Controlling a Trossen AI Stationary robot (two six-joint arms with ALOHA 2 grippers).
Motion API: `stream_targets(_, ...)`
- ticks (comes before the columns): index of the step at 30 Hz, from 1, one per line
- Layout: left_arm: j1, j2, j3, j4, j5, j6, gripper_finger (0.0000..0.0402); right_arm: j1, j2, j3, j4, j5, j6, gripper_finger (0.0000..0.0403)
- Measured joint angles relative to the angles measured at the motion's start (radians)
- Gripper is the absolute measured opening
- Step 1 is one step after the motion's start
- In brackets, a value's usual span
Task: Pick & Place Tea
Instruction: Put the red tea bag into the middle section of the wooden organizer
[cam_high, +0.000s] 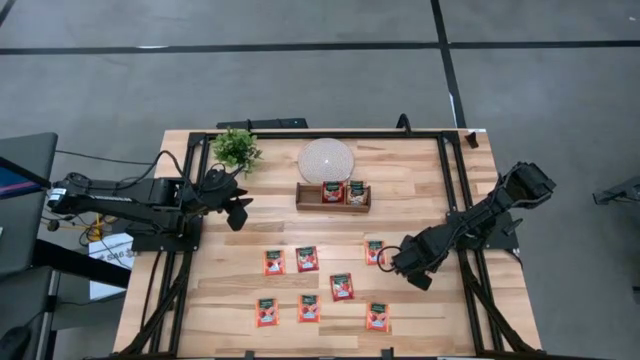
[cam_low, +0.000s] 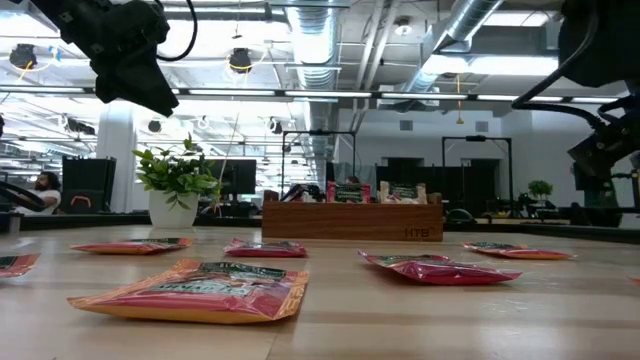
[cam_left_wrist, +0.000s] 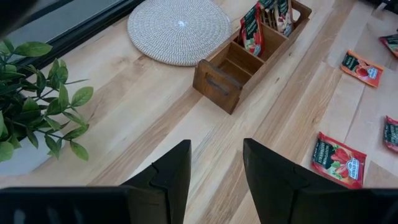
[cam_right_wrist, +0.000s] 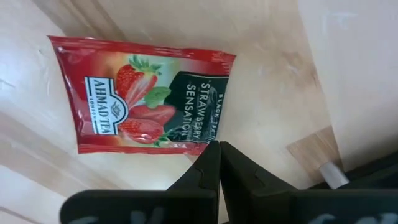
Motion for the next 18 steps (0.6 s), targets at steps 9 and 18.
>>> stream_targets(9,0.0,0.0,0.0,0.0,0.0,0.0,0.0138,-0.052,-0.033,0.001,-0.001,-0.045,-0.001,0.0038)
stream_targets(18,0.0,0.0,0.0,0.0,0.0,0.0,0.0137,-0.057,-0.138,-0.022,0.007,0.049,0.07,0.0079)
